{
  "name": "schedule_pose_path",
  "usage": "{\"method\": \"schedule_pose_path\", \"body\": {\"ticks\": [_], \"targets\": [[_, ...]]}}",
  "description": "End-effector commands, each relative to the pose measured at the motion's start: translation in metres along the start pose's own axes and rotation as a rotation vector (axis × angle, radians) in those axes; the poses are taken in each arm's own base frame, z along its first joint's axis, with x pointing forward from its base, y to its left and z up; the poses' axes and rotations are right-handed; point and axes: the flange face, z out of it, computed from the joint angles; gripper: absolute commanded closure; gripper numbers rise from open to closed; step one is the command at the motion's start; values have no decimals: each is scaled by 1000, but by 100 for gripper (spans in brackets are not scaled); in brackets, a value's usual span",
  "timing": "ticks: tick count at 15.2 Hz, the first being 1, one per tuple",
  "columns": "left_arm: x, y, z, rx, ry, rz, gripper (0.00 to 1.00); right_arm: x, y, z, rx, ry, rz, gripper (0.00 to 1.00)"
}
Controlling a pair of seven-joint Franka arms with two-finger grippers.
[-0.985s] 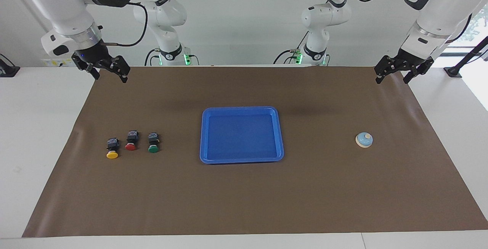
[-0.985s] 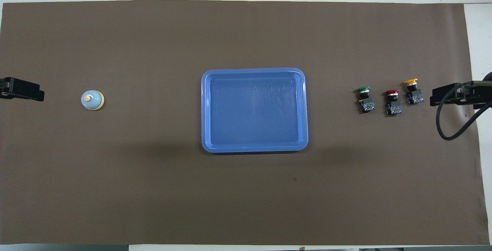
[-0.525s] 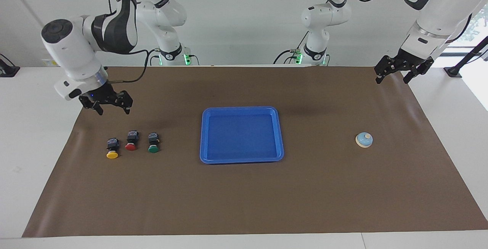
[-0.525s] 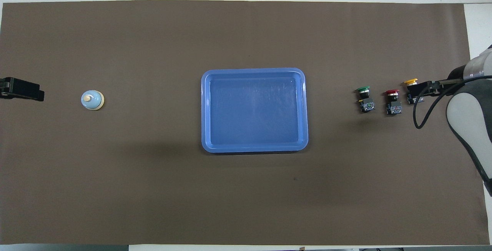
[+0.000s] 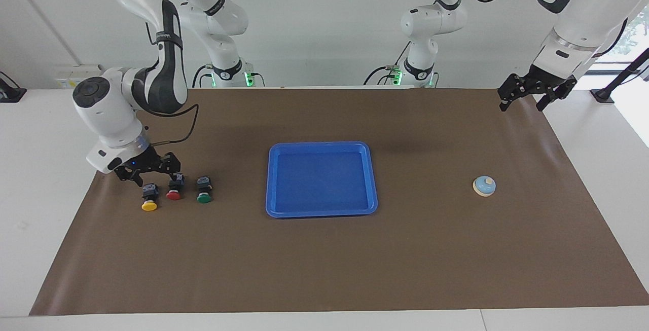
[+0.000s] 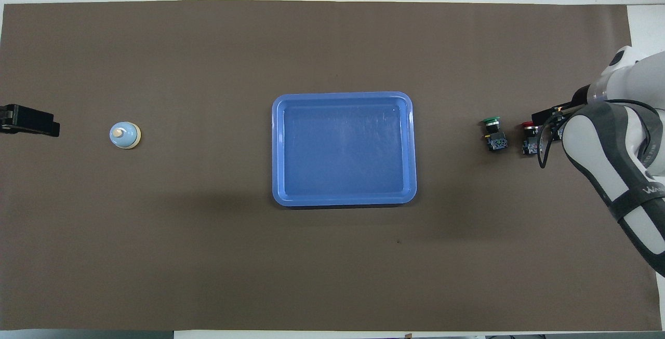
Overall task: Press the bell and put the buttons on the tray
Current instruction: 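Reach the right gripper to the yellow button and grasp it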
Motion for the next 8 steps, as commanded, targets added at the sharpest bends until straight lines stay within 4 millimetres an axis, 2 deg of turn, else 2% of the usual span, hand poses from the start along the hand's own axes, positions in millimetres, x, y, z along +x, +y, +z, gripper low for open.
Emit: {"method": "schedule_pose_path", "body": {"ticks": [1, 5, 8], "targets": [[-7, 0, -1, -4, 3, 2, 0, 1, 34, 21, 22, 5, -85, 0], [-7, 0, -1, -4, 3, 2, 0, -1, 45, 23, 21, 7, -127, 0], [-7, 0, -1, -4, 3, 2, 0, -7, 56, 39, 31, -6, -130, 0]]}}
